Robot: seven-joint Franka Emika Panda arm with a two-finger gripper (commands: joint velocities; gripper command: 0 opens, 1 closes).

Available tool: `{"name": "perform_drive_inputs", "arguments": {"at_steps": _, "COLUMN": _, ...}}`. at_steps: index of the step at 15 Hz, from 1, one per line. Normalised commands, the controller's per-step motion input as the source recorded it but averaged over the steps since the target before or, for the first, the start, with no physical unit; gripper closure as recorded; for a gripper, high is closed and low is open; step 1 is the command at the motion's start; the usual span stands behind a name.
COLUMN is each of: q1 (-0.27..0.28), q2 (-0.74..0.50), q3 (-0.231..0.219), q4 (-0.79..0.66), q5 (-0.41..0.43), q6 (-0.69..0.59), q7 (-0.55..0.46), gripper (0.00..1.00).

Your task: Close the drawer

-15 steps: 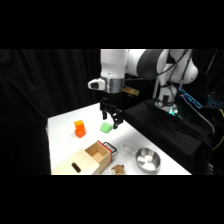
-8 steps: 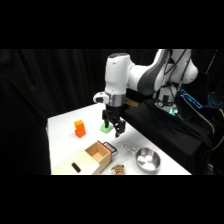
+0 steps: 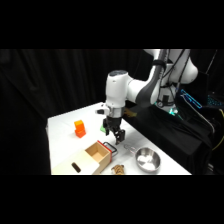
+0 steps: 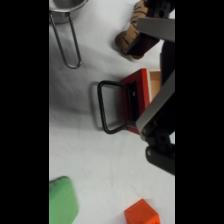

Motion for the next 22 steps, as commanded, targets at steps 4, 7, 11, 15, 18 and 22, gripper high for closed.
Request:
{"name": "perform_drive_inputs", "arguments": {"at_steps": 4, "q1": -0.002, "q2": 0.20, "q3": -0.024, "q4": 0.11, "q5": -0.046, "q6": 0.26, "q7": -0.13, "gripper": 0.00}}
{"name": "perform_drive_inputs", "arguments": {"at_steps": 7, "q1": -0.030, "q2": 0.22, "q3": 0.010, "q4": 0.16, "q5": -0.011, "q6": 0.23, "q7": -0.16, "gripper": 0.00}}
{"name": "perform_drive_inputs", "arguments": {"at_steps": 11, "q1": -0.093, "q2": 0.22, "q3": 0.087, "q4": 0.17, "q5": 0.049, "q6": 0.21, "q7": -0.20, "gripper": 0.00}}
{"name": "perform_drive_inputs", "arguments": {"at_steps": 15, "q1": -0.144, "q2": 0.22, "q3": 0.139, "q4": 0.14, "q5": 0.086, "q6": 0.22, "q7": -0.22, "gripper": 0.00}}
{"name": "perform_drive_inputs", "arguments": {"at_steps": 18, "q1": -0.167, "q2": 0.22, "q3": 0.136, "q4": 0.14, "q5": 0.085, "q6": 0.19, "q7": -0.22, "gripper": 0.00}}
{"name": "perform_drive_inputs", "arguments": {"at_steps": 22, "q1": -0.136, "q2": 0.16, "q3": 0.111, "q4": 0.11, "q5": 0.058, "q6": 0.16, "q7": -0.20, "gripper": 0.00}}
